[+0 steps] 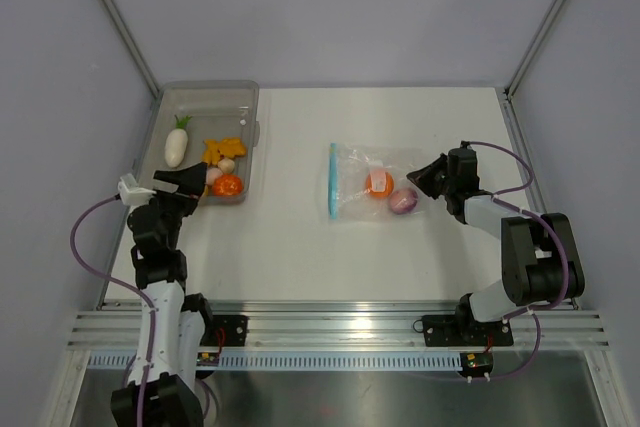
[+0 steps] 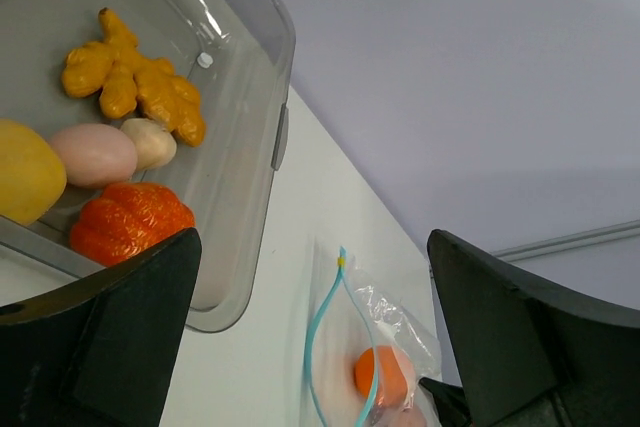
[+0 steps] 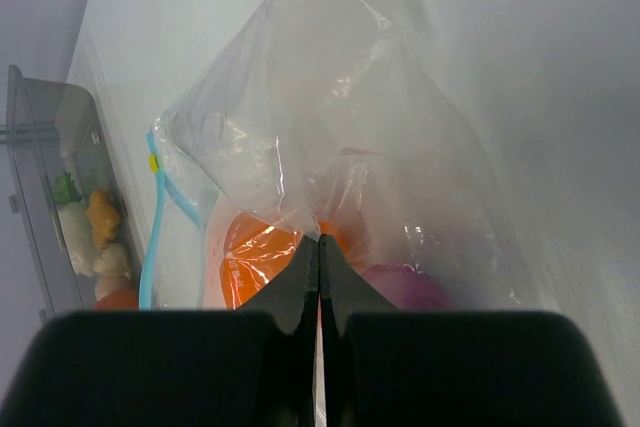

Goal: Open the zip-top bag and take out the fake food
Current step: Place the fake vegetable in the bin, then pick up the fake fruit from the zipper food storage bag.

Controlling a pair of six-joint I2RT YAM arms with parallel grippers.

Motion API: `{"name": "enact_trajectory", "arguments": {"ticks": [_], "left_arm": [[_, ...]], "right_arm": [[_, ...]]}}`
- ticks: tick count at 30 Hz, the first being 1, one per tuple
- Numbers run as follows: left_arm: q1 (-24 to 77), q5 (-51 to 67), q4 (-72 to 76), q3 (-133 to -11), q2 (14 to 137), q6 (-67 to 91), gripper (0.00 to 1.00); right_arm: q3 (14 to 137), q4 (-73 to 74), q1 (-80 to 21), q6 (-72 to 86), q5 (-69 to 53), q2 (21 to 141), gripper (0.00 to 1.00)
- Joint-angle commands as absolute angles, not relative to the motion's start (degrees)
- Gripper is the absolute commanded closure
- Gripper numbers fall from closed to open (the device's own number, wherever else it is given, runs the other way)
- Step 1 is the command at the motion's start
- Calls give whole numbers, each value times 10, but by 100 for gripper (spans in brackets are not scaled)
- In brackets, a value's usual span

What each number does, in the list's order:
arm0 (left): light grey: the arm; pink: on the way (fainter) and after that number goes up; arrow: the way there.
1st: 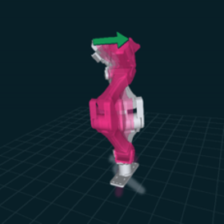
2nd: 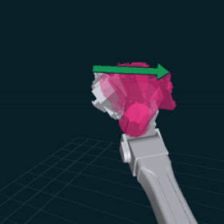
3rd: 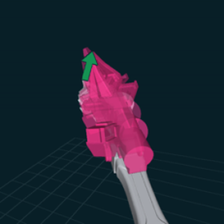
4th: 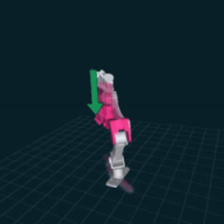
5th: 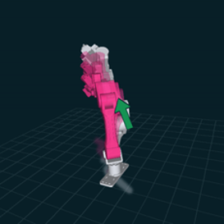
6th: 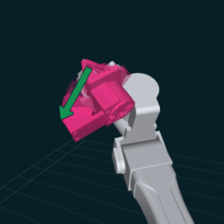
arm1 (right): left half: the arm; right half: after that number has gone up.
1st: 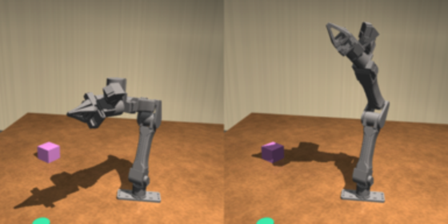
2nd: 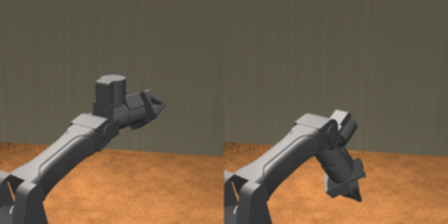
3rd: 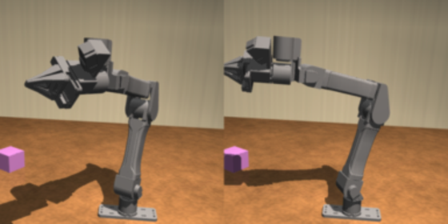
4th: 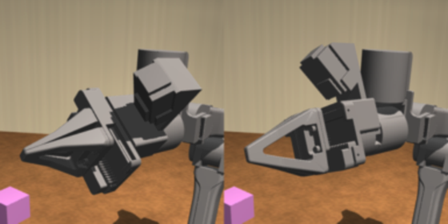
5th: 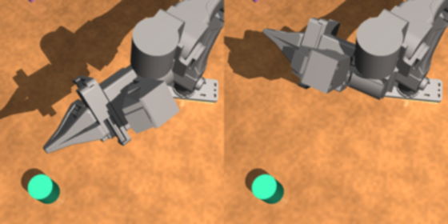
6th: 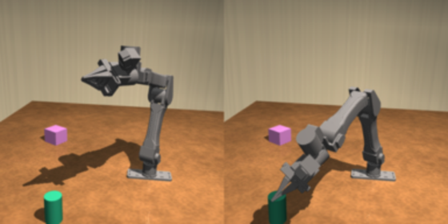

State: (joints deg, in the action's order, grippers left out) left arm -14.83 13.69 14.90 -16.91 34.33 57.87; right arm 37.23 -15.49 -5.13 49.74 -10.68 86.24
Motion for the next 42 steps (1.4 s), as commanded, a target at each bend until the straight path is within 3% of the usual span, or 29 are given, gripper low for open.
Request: {"name": "enact_trajectory", "arguments": {"ticks": [1,4,10,17,30,32,34,42], "left_arm": [[-135,177,156,-219,392,547,1],[-94,157,133,-236,411,527,1],[-21,154,220,-217,438,506,1],[103,33,169,-254,466,444,1],[233,24,156,-368,722,422,14],[241,26,155,-379,744,421,27],[243,32,172,-380,757,423,33],[265,75,183,-424,856,428,40]], "right_arm": [[380,-183,-47,499,-118,862,100],[379,-184,-47,499,-119,862,100],[379,-186,-47,499,-120,863,100],[379,-187,-47,498,-123,864,100],[379,-192,-47,499,-130,870,100],[379,-194,-47,500,-132,870,100],[379,-194,-47,501,-133,871,100],[379,-197,-47,503,-135,875,100]]}}
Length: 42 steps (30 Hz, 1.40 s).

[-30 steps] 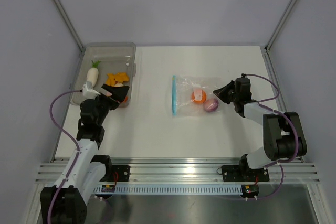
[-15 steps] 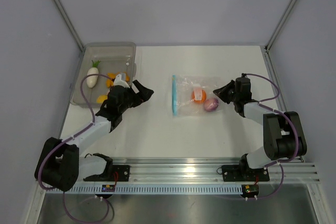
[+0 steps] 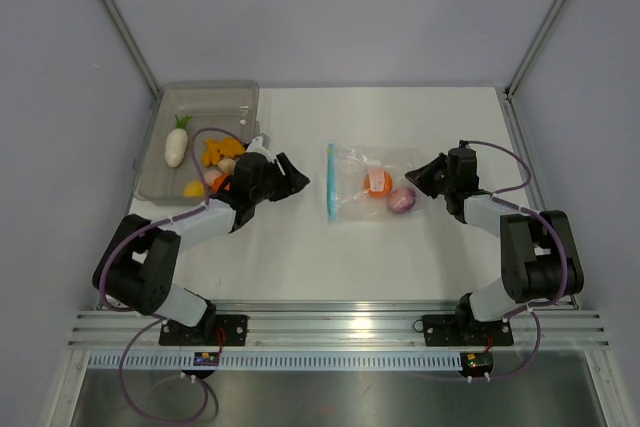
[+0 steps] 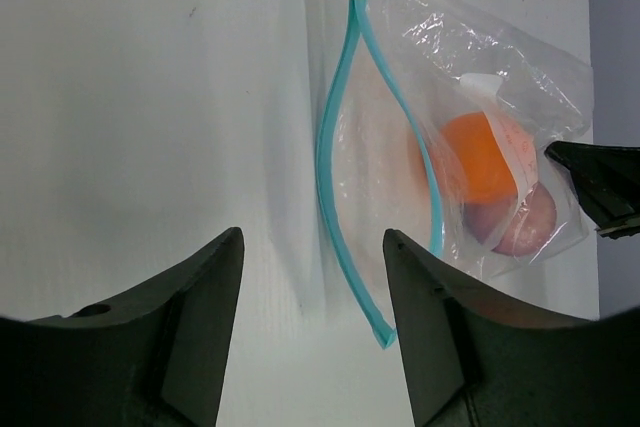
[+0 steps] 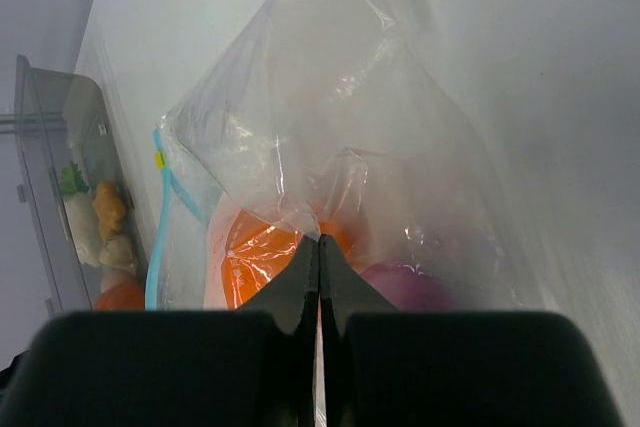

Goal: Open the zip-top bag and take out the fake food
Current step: Pick up the fake fruit from the zipper food storage bag.

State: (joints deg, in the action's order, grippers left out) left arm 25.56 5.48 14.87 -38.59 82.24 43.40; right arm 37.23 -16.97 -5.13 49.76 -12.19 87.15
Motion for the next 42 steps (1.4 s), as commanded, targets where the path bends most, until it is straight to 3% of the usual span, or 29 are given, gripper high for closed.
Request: {"name": "enact_trajectory", "arguments": {"ticks": [1,10,17,38,42], "left_arm": [[267,80,180,-433,870,429,40],[271,185,185,-509,998,460,60],[272,228,207,-520,1039,483,65],[283,334,336,-523,1092,534,53],[285,327,337,-523,1095,532,43]], "right_arm": [[379,-198,-47,502,-136,875,100],[379,-207,-48,505,-146,882,100],[378,-218,-50,509,-155,889,100],[403,-212,-112,488,-142,915,100],[412,-206,-123,483,-138,920,100]]}}
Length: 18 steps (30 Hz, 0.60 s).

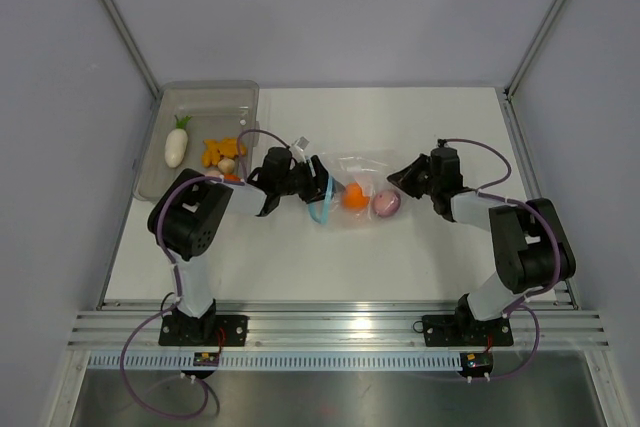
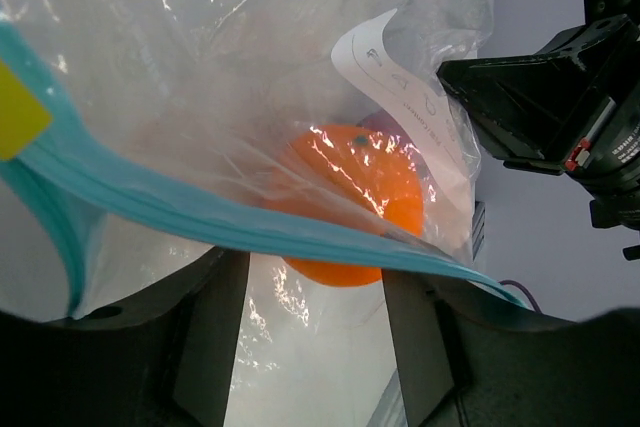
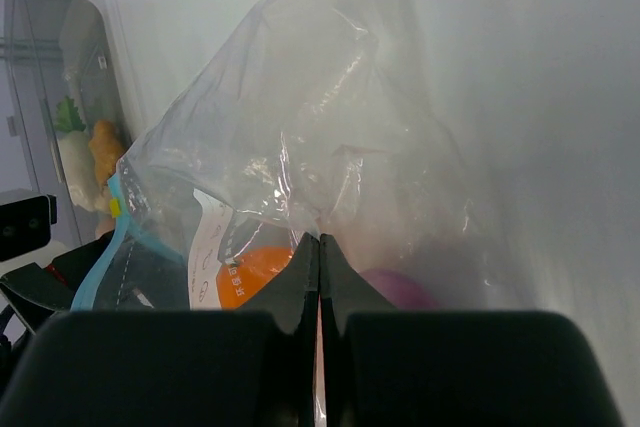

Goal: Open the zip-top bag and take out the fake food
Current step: Pick up the fake fruit from the zipper food storage bag.

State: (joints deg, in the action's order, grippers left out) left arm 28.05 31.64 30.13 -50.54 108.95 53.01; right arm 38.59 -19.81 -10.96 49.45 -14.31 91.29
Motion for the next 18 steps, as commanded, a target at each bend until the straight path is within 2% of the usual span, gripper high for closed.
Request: {"name": "enact_trajectory", "arguments": {"ticks": [1,4,9,11,15,18], "left_arm": [[285,323,336,-520,1092,529,42],[287,318,331,-517,1082,520,35],[291,314,327,-519,1079,516,31],[293,315,330,-519,1080,519,25],[295,330,348,-518,1079,525,3],[297,328,343,-519,1078,524,1]], "right_arm": [[414,-204,-124,482,-138,923,100],[417,-203,-130,479,-135,927,100],[423,-199,-137,476,-132,930,100],[424,-197,-138,474,-131,932,100],[425,-196,-144,475,-131,932,100],[428,-194,-147,473,-127,930,100]]}}
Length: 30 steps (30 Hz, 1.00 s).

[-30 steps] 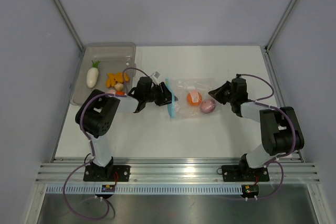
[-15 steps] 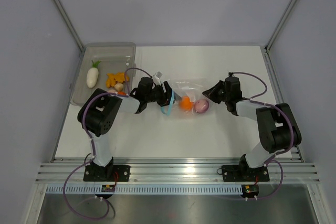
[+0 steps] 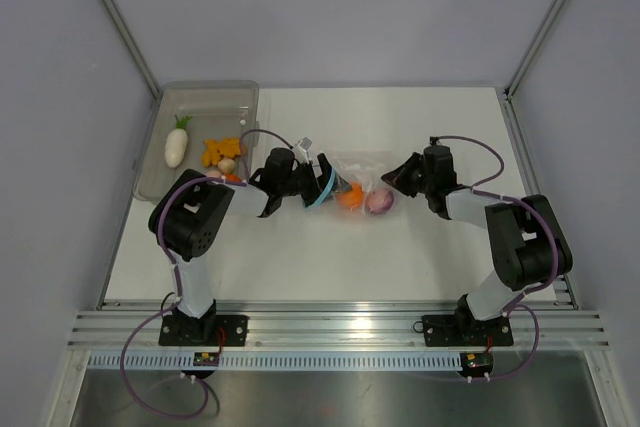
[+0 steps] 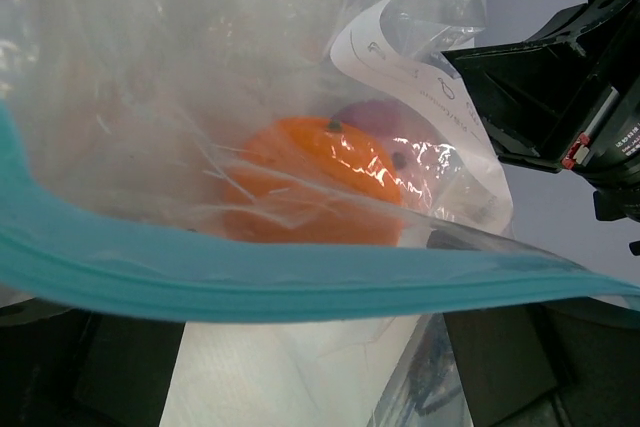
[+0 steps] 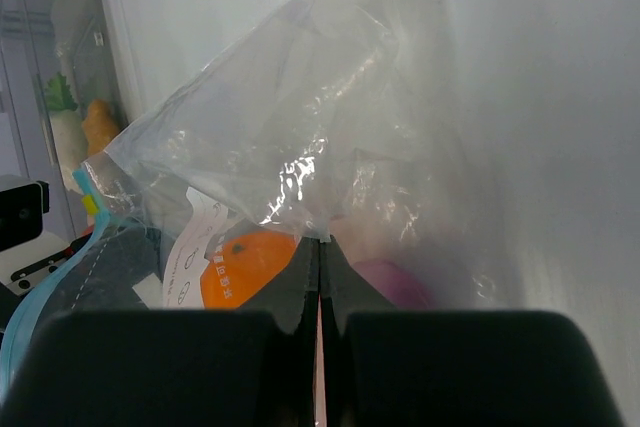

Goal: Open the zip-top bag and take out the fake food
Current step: Pick up the fake fruit from the zipper food storage bag.

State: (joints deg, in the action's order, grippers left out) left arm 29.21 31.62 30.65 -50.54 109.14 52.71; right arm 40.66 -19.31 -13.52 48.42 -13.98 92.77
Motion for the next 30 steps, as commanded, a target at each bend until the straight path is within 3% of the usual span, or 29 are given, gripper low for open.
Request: {"name": "enact_trajectory", "arguments": {"ticks": [1,10,30], "left_arm": [[297,325,335,-521,1079,522,1],[317,295,229,-571,1093,484,1],[318,244,148,-612,1107,452,1]], "right_arm": [[428,-191,-149,471,-125,932,100],[430,-190,-150,470,-125,934,100],[480,-165,-190,447,-134,990,100]]}}
